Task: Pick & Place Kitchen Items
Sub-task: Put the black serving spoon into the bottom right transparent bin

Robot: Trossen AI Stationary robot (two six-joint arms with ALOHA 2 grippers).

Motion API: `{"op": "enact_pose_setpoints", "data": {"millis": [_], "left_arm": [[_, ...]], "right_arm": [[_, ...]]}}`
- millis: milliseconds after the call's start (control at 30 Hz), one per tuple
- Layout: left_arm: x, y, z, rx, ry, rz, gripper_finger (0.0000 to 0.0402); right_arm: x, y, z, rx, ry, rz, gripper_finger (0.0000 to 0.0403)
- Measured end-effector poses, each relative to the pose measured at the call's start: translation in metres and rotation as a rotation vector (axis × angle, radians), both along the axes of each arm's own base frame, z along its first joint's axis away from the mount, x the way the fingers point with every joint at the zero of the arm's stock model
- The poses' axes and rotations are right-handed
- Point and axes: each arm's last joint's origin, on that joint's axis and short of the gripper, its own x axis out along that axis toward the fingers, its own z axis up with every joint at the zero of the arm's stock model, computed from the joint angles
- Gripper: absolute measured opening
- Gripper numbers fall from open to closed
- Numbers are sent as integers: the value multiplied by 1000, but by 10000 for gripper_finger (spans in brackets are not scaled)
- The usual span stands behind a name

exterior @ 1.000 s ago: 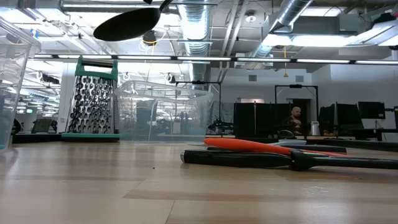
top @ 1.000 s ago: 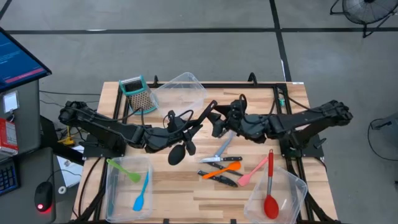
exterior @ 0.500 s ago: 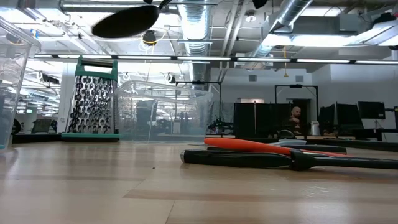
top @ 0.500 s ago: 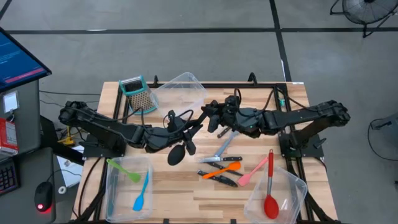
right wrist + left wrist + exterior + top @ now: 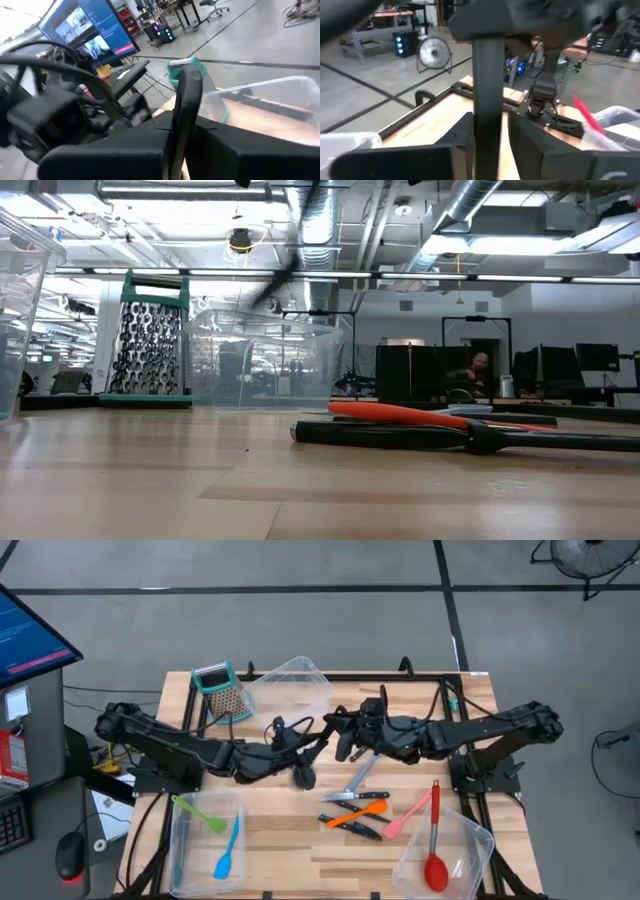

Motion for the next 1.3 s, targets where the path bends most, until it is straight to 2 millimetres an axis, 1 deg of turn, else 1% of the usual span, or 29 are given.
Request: {"op": "enact_pose_setpoints", "data": {"millis": [100,200,333,400,500,600,667,733,800,900,1033,1167,1300], "left_arm": [[0,-2,2,-8,-7,-52,115],[0,-7,1,-21,9,-158,155],[-2,-13,3,-54,2,-286,204],[-7,-17,9,-56,-11,-323,219],[-21,-25,21,-51,-46,-389,225],[-40,-29,39,-16,-94,-434,219],[-54,-30,51,-8,-131,-458,211],[-68,-30,62,-15,-160,-479,203],[-82,-29,70,-21,-184,-498,196],[-100,-27,80,-33,-207,-524,186],[-118,-27,88,-45,-223,-560,176],[-128,-29,92,-56,-246,-593,168],[-130,-31,93,-57,-246,-606,164]], "right_arm": [[-12,-4,9,-18,6,-15,10],[-32,-11,21,-25,11,-58,10],[-64,-17,31,-25,69,-101,10],[-88,-20,39,2,79,-97,10],[-128,-23,49,85,61,-56,10],[-163,-21,55,187,42,37,10],[-182,-17,58,250,29,129,10],[-194,-12,61,309,5,223,10],[-203,-6,63,350,-7,315,10],[-208,5,62,393,8,414,10],[-215,21,50,443,150,517,10],[-220,34,33,483,325,513,10],[-222,47,19,434,442,464,10]]}}
